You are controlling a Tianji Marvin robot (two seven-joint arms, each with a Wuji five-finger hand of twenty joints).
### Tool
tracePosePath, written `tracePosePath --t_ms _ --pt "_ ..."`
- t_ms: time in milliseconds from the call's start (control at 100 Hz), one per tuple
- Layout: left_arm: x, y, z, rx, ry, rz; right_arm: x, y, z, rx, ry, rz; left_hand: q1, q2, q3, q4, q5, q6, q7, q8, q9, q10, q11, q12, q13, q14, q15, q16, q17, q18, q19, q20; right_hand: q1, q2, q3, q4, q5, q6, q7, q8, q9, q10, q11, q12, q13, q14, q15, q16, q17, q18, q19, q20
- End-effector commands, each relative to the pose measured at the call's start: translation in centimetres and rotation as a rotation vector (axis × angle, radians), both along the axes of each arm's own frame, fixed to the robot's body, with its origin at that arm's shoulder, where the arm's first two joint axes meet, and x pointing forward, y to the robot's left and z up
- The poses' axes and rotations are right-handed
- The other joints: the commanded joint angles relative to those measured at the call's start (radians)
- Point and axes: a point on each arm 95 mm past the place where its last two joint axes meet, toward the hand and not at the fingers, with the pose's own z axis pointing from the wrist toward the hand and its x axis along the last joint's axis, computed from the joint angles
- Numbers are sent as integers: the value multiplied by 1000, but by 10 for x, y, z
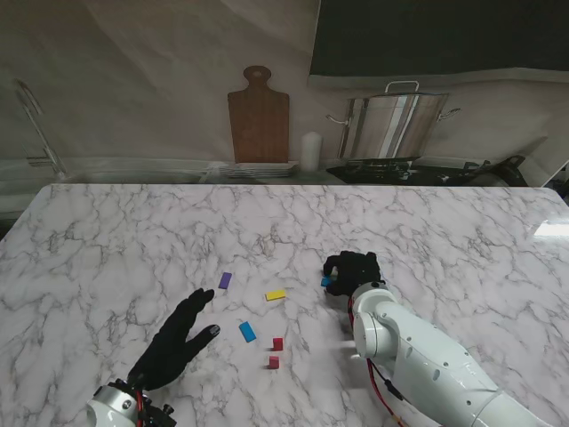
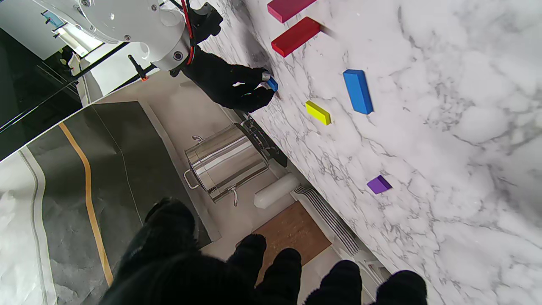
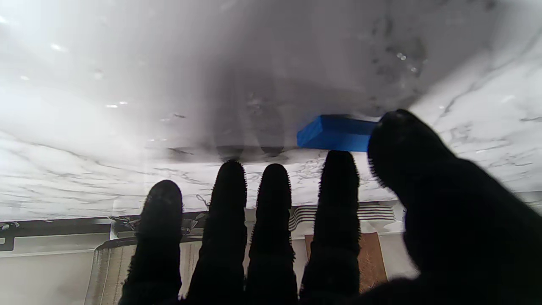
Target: Arrange dominoes in a row
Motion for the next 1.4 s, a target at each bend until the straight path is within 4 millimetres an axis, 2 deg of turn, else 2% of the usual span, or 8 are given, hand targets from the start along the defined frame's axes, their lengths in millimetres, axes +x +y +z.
tracePosePath --t_ms 0,180,260,590,680,820,1120,1390 --pt "-2 -1 -3 1 15 -11 -3 0 -8 -10 18 4 33 6 -5 27 -29 -1 -6 16 -15 -10 -7 -9 -12 -25 -3 4 0 -27 0 15 10 -51 36 12 15 -57 29 33 -1 -17 34 12 24 -7 47 21 5 -21 26 18" --pt "-1 -1 -3 0 15 -9 -3 -1 -13 -22 3 26 33 6 -5 27 -29 -1 -7 16 -15 -10 -7 -10 -12 -26 -3 4 0 -28 0 16 66 -113 32 -87 56 -118 116 26 25 -29 49 23 50 -11 68 25 25 -20 42 20" --pt "-1 -1 -3 1 16 -10 -3 -1 -13 -17 2 27 31 5 -6 27 -29 -1 -7 16 -14 -10 -7 -10 -12 -25 -3 4 1 -29 0 16 91 -123 20 -121 97 -147 211 -53 41 -26 49 26 57 -9 76 27 27 -18 48 17" --pt "-1 -1 -3 1 15 -11 -3 -1 -13 -26 16 45 30 5 -6 27 -28 -1 -8 17 -15 -10 -7 -11 -12 -26 -3 4 0 -28 0 16 138 -109 55 -96 199 -143 253 -167 75 -30 42 24 79 -9 83 32 33 -13 52 17" --pt "-1 -1 -4 1 16 -11 -4 -1 -13 -25 18 47 32 5 -5 27 -28 -1 -8 17 -15 -10 -7 -11 -12 -25 -3 4 0 -27 0 17 143 -113 67 -92 189 -165 291 -120 78 -33 43 26 81 -12 84 33 35 -13 53 17" --pt "0 -1 -4 1 17 -11 -4 -1 -13 -21 14 49 31 6 -6 27 -29 0 -9 17 -15 -10 -7 -11 -12 -24 -3 4 0 -27 0 17 143 -122 77 -93 137 -180 307 46 105 -25 29 19 106 -8 73 26 48 -1 49 14" --pt "0 0 -4 1 16 -11 -4 -1 -12 -5 16 60 31 2 -6 27 -28 0 -11 14 -15 -9 -7 -11 -12 -23 -2 4 0 -28 1 18 165 -152 109 -94 107 -199 331 193 334 -33 -102 -78 272 -17 -40 -16 124 28 29 -16" --pt "0 0 -4 1 15 -10 -4 -2 -13 1 16 79 30 0 -6 28 -28 -1 -13 11 -15 -10 -7 -11 -12 -24 -2 5 0 -28 0 18 196 -182 140 -100 100 -200 331 269 503 -102 -73 75 343 -48 38 28 160 26 57 -31"
